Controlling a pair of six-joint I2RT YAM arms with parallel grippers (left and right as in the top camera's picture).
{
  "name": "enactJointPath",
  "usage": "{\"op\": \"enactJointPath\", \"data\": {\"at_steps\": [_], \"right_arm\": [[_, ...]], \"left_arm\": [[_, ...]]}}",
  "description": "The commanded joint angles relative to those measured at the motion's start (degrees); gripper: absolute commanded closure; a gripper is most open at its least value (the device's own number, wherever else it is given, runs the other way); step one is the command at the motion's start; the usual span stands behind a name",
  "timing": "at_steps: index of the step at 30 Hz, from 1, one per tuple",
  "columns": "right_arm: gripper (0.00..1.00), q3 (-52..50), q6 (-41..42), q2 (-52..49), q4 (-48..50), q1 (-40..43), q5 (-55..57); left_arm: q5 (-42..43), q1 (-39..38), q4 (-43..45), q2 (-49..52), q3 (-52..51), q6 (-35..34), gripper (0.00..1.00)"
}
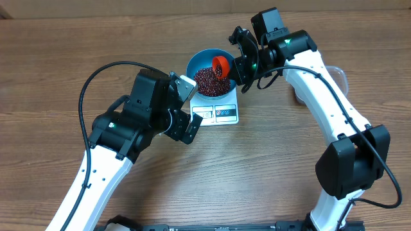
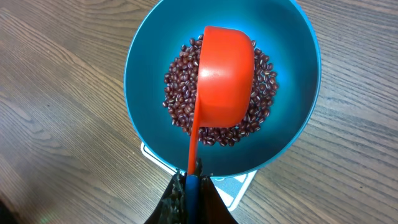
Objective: Scoop item into bowl and weigh 150g on scale
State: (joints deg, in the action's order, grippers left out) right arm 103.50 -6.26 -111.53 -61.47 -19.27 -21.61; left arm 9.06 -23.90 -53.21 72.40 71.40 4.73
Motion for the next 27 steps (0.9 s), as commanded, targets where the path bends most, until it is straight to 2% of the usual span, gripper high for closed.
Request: {"op": "enactJointPath", "data": {"at_steps": [1, 4, 6, 7, 11, 27], "right_arm": [[0.97, 1.6, 0.1, 0.5, 0.3, 0.0, 0.1], [0.96, 1.6, -0.5, 0.5, -0.1, 0.0, -1.0], [0.96, 1.6, -9.2, 0.5, -2.1, -0.3, -5.6], [0.96, 1.6, -10.2, 0.5, -2.3, -0.3, -5.3], [0.96, 1.6, -1.2, 0.5, -0.7, -0.2, -0.3], [0.97, 1.6, -1.4, 0.5, -0.4, -0.2, -0.5]], "left_arm": [[0.9, 0.2, -0.1, 0.3, -0.3, 1.1, 0.00], [0.9, 0.2, -0.1, 0.3, -0.3, 1.1, 0.00], [0.9, 0.2, -0.1, 0.3, -0.3, 1.1, 0.00], [0.9, 0.2, -0.1, 0.3, -0.3, 1.1, 0.00], [0.9, 0.2, -0.1, 0.3, -0.3, 1.1, 0.00], [0.9, 0.2, -0.1, 0.3, -0.3, 1.1, 0.00]]}}
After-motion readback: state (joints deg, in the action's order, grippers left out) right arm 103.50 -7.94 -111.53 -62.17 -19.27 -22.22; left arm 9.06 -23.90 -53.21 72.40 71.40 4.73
